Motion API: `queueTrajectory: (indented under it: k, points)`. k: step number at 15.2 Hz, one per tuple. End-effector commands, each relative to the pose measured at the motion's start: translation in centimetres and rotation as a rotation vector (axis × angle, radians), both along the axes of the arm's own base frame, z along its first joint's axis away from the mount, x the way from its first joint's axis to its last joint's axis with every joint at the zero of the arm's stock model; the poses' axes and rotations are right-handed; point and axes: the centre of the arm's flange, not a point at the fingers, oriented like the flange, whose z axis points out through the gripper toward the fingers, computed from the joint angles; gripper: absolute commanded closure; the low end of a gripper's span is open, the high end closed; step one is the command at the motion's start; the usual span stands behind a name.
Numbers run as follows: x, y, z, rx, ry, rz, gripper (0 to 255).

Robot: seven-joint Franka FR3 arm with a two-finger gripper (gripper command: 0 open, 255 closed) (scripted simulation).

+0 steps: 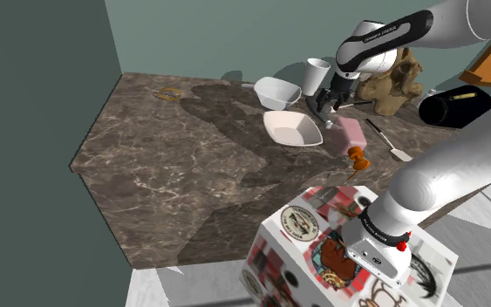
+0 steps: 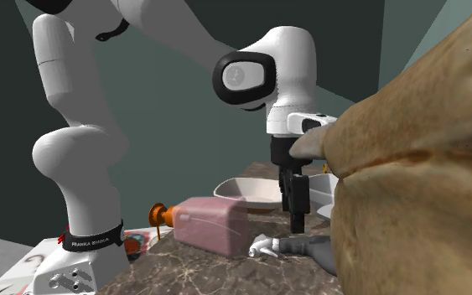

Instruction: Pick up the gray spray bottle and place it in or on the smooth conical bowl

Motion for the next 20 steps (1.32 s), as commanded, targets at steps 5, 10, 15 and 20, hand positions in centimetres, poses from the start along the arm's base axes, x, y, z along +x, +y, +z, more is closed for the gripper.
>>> queueTrajectory:
  k: [5, 10, 15, 20]
  points:
    - [0.6, -1.7, -3.1, -0.007, -0.008, -0.009, 0]
    - [0.7, -1.7, -5.0, -0.007, -0.008, -0.009, 0]
    - [0.7, -1.7, -5.0, -0.007, -0.008, -0.009, 0]
    - [0.7, -1.7, -5.0, -0.007, -0.008, -0.009, 255]
